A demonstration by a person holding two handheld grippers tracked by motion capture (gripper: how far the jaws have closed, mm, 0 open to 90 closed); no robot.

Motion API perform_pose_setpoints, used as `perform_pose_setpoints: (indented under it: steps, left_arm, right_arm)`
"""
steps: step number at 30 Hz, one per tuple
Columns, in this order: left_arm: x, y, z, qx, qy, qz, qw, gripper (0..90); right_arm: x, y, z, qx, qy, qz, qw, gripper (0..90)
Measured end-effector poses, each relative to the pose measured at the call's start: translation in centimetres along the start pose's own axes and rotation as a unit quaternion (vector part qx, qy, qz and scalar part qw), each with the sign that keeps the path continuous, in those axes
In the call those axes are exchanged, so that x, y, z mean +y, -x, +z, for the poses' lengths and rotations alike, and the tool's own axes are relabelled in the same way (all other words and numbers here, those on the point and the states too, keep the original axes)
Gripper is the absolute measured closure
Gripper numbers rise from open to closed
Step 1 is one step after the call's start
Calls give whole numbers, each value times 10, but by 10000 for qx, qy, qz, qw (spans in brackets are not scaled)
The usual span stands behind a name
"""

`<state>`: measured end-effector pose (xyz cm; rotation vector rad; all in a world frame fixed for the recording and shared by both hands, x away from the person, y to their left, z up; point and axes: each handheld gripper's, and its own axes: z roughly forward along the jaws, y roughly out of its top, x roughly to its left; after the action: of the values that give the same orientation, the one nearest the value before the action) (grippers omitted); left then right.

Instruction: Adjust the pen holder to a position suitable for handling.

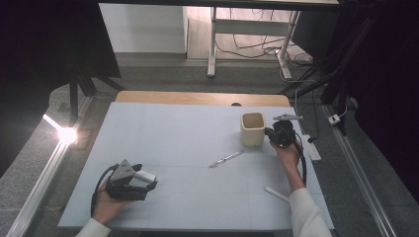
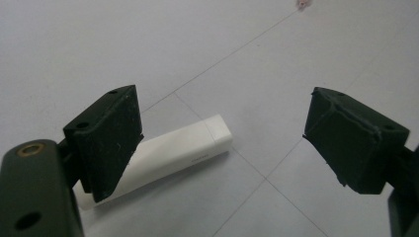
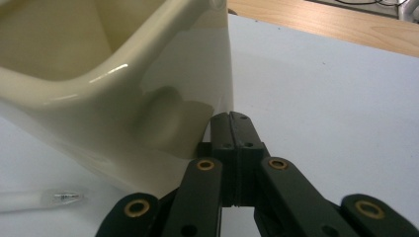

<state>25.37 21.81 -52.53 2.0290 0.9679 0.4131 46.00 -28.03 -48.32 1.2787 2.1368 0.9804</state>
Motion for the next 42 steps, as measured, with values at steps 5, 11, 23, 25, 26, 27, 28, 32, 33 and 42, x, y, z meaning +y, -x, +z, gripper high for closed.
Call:
perform_pose_setpoints:
  steps: [5, 11, 23, 25, 26, 27, 28, 32, 33, 42]
  left_arm:
    - [0, 0, 1, -8, -6, -3, 10000, 142]
    - [0, 0, 1, -3, -8, 0, 10000, 142]
    - [0, 0, 0, -2, -1, 1, 10000, 142]
    - [0, 0, 0, -1, -5, 2, 10000, 142]
    - [0, 0, 0, -2, -6, 5, 10000, 142]
    - [0, 0, 0, -3, -6, 6, 10000, 142]
    - [0, 0, 0, -4, -7, 9, 10000, 142]
    - [0, -1, 0, -3, -8, 5, 10000, 142]
    - [0, -1, 0, -3, -8, 6, 10000, 142]
    - [0, 0, 0, -7, -7, 9, 10000, 142]
  right_arm:
    - [0, 0, 1, -50, -45, -57, 10000, 894]
    - [-1, -3, 4, -90, -130, -106, 9998, 894]
    - [-4, -4, 12, -117, -324, -40, 9994, 893]
    - [-3, -6, 13, -138, -332, -79, 9993, 893]
    - [-3, -7, 13, -129, -324, -90, 9994, 893]
    - [-2, -8, 13, -117, -332, -88, 9993, 893]
    - [-2, -9, 14, -110, -330, -104, 9993, 893]
    - [-1, -12, 15, -111, -325, -106, 9994, 893]
    - [-1, -13, 16, -106, -322, -105, 9994, 893]
    - [1, -19, 18, -106, -332, -173, 9992, 893]
